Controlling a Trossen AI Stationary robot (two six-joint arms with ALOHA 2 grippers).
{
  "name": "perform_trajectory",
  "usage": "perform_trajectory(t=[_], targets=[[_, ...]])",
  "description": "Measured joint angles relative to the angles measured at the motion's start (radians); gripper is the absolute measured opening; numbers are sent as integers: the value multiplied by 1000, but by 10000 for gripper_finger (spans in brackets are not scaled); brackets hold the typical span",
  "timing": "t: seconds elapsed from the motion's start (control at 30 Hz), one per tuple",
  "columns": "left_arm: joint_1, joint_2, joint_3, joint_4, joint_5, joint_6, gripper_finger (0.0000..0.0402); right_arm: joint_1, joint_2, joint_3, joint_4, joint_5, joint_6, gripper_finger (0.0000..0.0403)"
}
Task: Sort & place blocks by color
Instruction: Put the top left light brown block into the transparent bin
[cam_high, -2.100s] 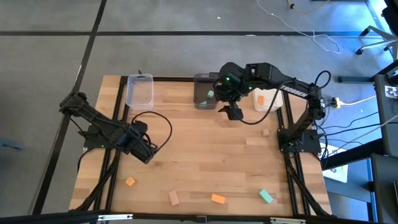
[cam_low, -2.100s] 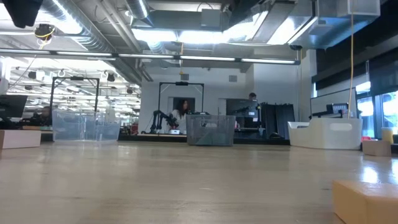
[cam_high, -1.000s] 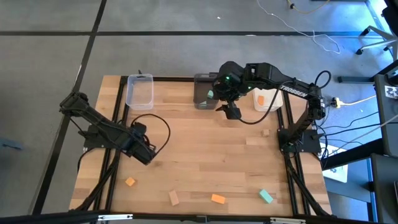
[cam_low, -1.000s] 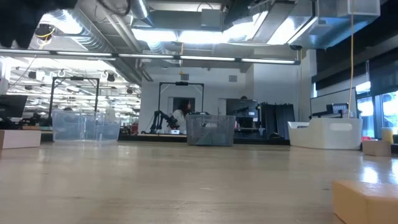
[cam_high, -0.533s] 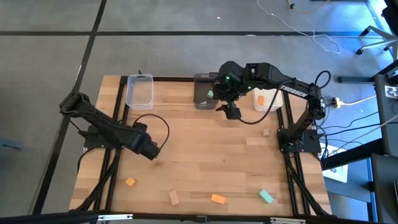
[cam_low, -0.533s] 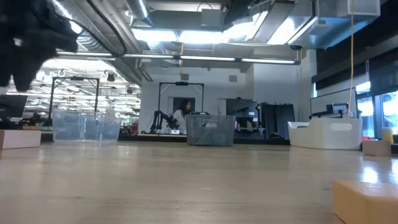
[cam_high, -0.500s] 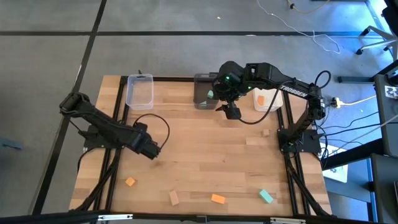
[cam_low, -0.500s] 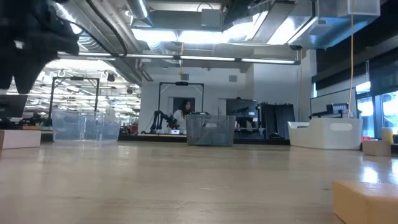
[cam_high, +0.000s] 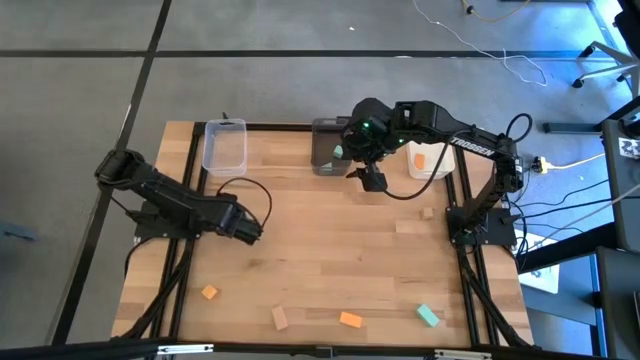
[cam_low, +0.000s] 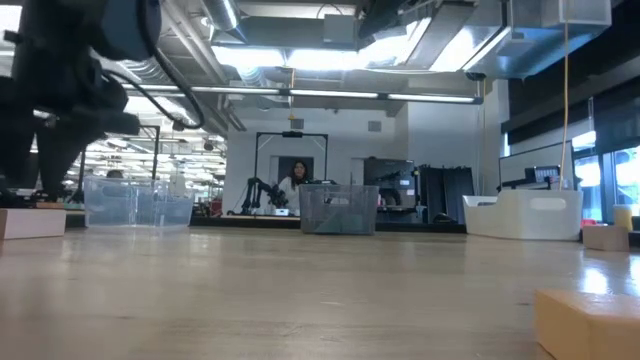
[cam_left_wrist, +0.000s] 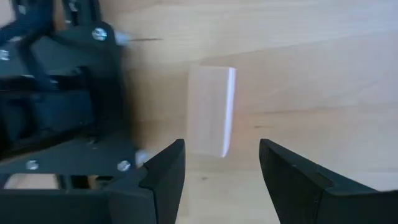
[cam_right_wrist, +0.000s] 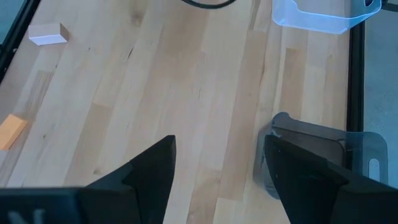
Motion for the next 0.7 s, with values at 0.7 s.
perform_trajectory(t=[0.7], targets=[[75,-3,-230,296,-16,-54,196,0,0,0,5,0,0,245]])
